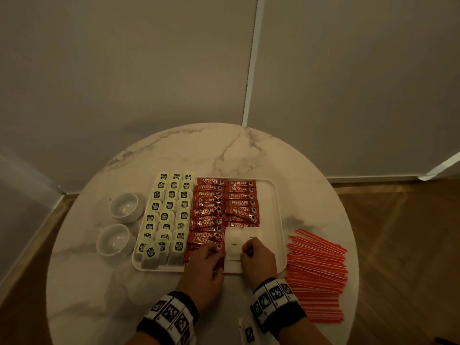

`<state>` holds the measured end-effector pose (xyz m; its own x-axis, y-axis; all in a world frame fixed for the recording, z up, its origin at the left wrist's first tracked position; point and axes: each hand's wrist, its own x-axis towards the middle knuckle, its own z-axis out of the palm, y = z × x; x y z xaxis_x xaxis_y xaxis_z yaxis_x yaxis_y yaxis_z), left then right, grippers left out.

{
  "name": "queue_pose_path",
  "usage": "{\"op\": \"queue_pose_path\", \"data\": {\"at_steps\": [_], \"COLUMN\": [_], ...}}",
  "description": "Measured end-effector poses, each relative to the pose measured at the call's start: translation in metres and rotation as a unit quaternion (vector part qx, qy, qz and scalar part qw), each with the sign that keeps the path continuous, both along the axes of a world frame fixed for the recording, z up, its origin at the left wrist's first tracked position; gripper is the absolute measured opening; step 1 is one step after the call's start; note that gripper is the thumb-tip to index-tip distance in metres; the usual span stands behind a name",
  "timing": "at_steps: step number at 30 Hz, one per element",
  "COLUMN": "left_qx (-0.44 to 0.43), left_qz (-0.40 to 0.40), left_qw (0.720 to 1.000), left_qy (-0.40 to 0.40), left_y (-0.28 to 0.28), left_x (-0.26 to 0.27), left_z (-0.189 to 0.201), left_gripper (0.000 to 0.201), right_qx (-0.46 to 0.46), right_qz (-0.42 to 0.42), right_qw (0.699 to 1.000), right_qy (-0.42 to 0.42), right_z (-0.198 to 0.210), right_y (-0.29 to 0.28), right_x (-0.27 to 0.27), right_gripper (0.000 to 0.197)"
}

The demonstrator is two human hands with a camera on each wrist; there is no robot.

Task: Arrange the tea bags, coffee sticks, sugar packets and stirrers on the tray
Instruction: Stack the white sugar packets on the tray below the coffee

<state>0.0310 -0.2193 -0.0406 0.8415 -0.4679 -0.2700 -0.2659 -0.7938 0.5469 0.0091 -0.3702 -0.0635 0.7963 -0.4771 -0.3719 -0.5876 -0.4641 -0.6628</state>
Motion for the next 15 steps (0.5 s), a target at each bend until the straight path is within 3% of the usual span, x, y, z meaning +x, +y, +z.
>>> {"op": "queue_pose_path", "data": {"at_steps": [6,15], "left_qx": [0.091,0.124], "left_qz": [0.010,-0.006], "left_qw": [0.996,0.992], "left_qy": [-0.005,-0.031], "left_y": [0.0056,0.0076], "left_x": [0.0031,0.0036], "left_z": [-0.0026,-0.0085], "left_gripper": [0.055,0.060], "right_qx": [-0.022,-0.041], "right_qz": [0.010,0.004], "right_qw": [1.000,0.999], "right_qy": [-0.003,-0.019], "right_z": [-0.0018,-0.0006], "right_y": [0.0007,-0.0080], "right_x": [0.0002,-0.0022], "right_gripper": [0.010,0.011]}}
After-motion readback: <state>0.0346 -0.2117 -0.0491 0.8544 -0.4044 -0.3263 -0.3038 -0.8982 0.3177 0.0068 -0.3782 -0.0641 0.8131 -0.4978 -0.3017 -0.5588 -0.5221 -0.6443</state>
